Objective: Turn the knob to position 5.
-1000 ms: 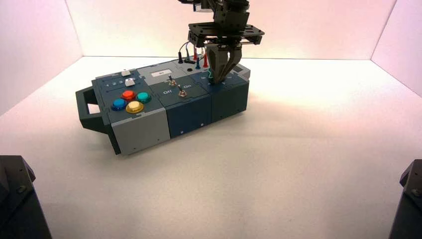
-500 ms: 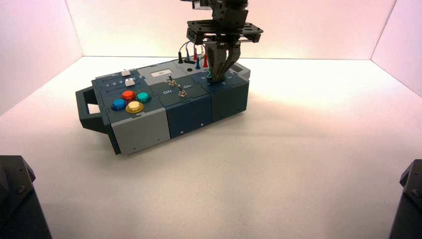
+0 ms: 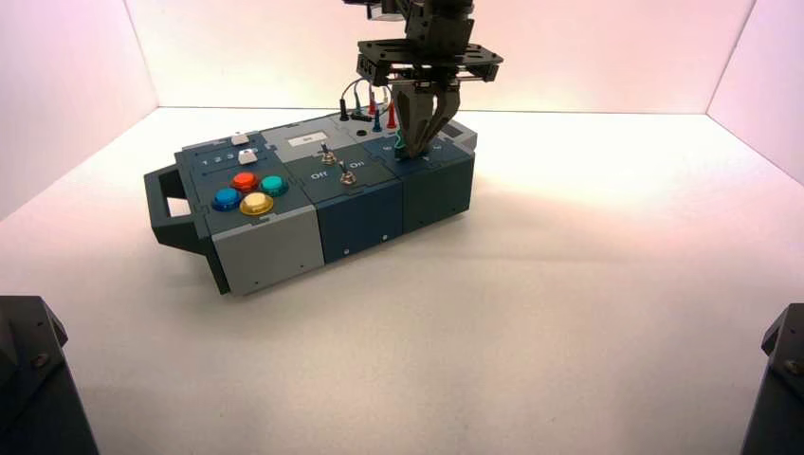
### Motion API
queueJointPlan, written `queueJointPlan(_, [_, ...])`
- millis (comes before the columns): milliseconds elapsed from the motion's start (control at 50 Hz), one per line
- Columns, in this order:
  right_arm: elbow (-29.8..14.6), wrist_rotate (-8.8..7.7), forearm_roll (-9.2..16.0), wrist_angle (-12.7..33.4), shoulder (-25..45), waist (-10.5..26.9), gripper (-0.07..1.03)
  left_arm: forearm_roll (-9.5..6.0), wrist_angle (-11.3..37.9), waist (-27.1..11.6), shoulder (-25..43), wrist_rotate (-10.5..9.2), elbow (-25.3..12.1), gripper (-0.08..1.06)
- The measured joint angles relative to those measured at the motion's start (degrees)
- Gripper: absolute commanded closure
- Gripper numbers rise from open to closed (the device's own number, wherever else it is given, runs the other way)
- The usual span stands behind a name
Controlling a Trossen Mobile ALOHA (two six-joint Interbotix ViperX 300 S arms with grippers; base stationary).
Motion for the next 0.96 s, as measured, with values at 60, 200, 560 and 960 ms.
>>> queueJointPlan(60, [0.00,0.09,-0.09,0.26,-0.09,0.09,0.99,0.00,-0.09,0.00,-0.18,0.00,0.00,1.01])
queueJointPlan(200, [0.00,0.09,-0.18,0.70,-0.88,0.00,0.99,-0.09,-0.09,0.00,-0.62,0.00,0.00,1.01])
queueJointPlan(560, [1.67,-0.53,-1.76,2.02,-8.96,0.00,0.99,0.09,-0.18,0.00,-0.88,0.53,0.00,1.01])
queueJointPlan(960, [1.76,-0.97,-3.25,1.23,-14.59,0.00,0.99,0.18,-0.97,0.00,-0.79,0.62,0.09,1.01])
